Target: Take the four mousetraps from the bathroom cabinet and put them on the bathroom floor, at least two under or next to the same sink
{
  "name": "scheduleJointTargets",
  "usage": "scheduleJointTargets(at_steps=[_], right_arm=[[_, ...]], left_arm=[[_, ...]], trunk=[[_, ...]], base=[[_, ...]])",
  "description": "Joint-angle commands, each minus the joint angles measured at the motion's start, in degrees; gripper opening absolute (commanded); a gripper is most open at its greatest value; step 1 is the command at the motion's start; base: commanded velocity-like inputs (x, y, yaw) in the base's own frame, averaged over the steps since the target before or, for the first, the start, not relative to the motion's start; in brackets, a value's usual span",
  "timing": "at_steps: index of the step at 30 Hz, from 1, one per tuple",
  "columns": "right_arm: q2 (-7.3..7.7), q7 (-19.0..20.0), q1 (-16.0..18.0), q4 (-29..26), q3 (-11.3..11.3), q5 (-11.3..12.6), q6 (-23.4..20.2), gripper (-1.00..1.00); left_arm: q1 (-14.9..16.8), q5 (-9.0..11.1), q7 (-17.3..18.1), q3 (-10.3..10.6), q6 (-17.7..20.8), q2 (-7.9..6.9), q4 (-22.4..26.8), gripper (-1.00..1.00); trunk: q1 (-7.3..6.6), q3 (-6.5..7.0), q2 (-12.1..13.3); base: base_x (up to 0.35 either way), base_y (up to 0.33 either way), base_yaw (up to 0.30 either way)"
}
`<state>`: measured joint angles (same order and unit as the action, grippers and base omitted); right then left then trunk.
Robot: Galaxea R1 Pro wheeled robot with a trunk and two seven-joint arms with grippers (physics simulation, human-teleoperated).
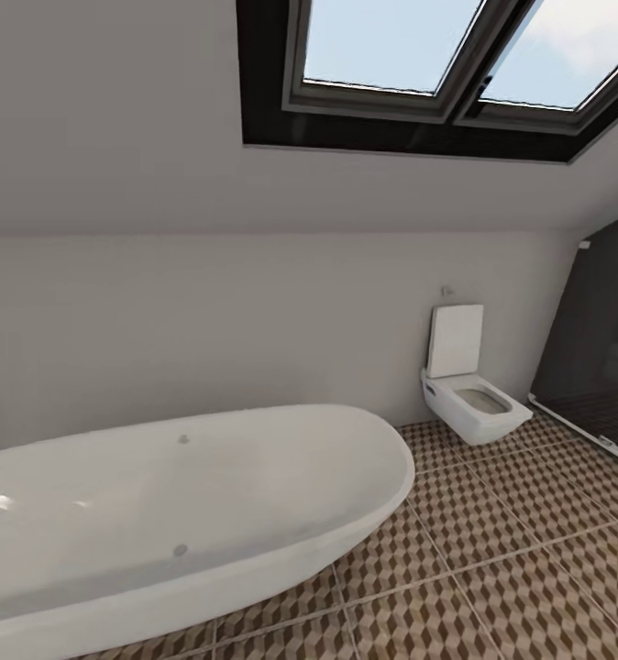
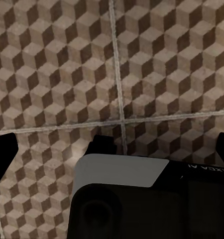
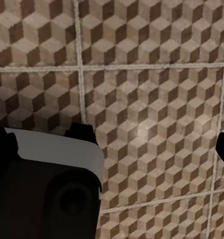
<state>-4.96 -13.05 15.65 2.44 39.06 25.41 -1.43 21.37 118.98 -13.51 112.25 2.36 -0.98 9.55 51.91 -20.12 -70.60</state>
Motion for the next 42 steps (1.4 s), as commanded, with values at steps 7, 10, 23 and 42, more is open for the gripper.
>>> scheduleJointTargets(at_steps=[7,10,23,42], right_arm=[[-0.05,-0.1,0.1,0.1,0.5,0.3,-0.2,1.00],[-0.05,-0.1,0.1,0.1,0.5,0.3,-0.2,1.00],[-0.05,-0.1,0.0,0.1,0.5,0.3,-0.1,1.00],[-0.01,1.9,0.0,0.1,0.6,0.3,-0.1,1.00]], left_arm=[[0.1,0.0,-0.4,0.2,0.0,-0.07,0.2,1.00],[0.1,0.0,-0.4,0.2,0.0,-0.07,0.2,1.00],[0.1,0.0,-0.4,0.2,-0.1,-0.06,0.2,1.00],[0.1,0.0,-0.4,0.2,-0.2,-0.06,0.2,1.00]], trunk=[[0.01,-0.71,0.0],[0.01,-0.99,0.0],[0.01,-2.16,0.0],[0.01,-3.60,0.0]], base=[[0.018,0.000,-0.046],[0.006,0.000,-0.064],[0.001,0.000,-0.100],[0.000,0.000,-0.179]])
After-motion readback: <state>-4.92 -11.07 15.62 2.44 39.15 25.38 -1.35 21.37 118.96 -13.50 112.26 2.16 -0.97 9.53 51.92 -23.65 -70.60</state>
